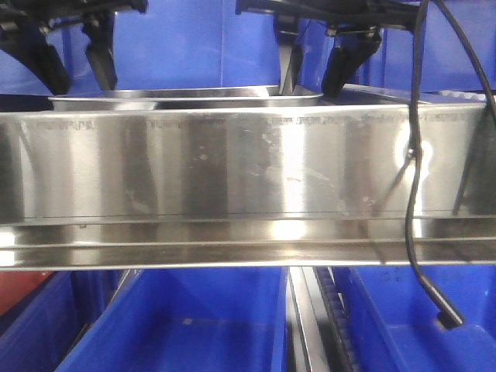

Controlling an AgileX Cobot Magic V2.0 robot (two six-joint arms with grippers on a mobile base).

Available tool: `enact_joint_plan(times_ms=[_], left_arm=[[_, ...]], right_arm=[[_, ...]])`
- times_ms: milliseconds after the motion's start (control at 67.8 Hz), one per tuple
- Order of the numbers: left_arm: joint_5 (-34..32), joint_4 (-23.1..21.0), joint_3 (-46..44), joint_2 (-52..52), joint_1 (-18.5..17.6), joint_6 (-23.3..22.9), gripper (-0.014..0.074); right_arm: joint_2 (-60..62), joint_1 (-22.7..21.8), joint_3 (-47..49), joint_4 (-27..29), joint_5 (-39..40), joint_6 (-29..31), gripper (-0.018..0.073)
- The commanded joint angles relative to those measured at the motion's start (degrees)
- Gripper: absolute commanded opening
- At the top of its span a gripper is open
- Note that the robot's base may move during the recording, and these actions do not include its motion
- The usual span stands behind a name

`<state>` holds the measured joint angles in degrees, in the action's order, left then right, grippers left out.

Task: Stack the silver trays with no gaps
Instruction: 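Close both grippers on opposite rims of the silver tray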

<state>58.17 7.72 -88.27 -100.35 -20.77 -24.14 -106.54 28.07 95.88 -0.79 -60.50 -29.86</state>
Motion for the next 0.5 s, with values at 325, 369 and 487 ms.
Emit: enact_joint_plan(times_ms=[325,369,487], left_arm=[[-0.63,-0.74,-0.48,-2.03,-0.27,-0.55,0.0207],[-0.52,-0.74,-0.48,-2.29,-0.27,-0.38,0.0199],[1.0,-0.74,-0.48,-3.42,-0.27,-0.01,0.0185]], right_arm=[[-2.06,-0.04,0.62,-0.6,0.71,-0.02,0.0202],[-2.06,-0.04,0.62,-0.6,0.71,-0.02,0.0202],[-2.06,-0.04,0.62,-0.6,0.71,-0.02,0.0202]])
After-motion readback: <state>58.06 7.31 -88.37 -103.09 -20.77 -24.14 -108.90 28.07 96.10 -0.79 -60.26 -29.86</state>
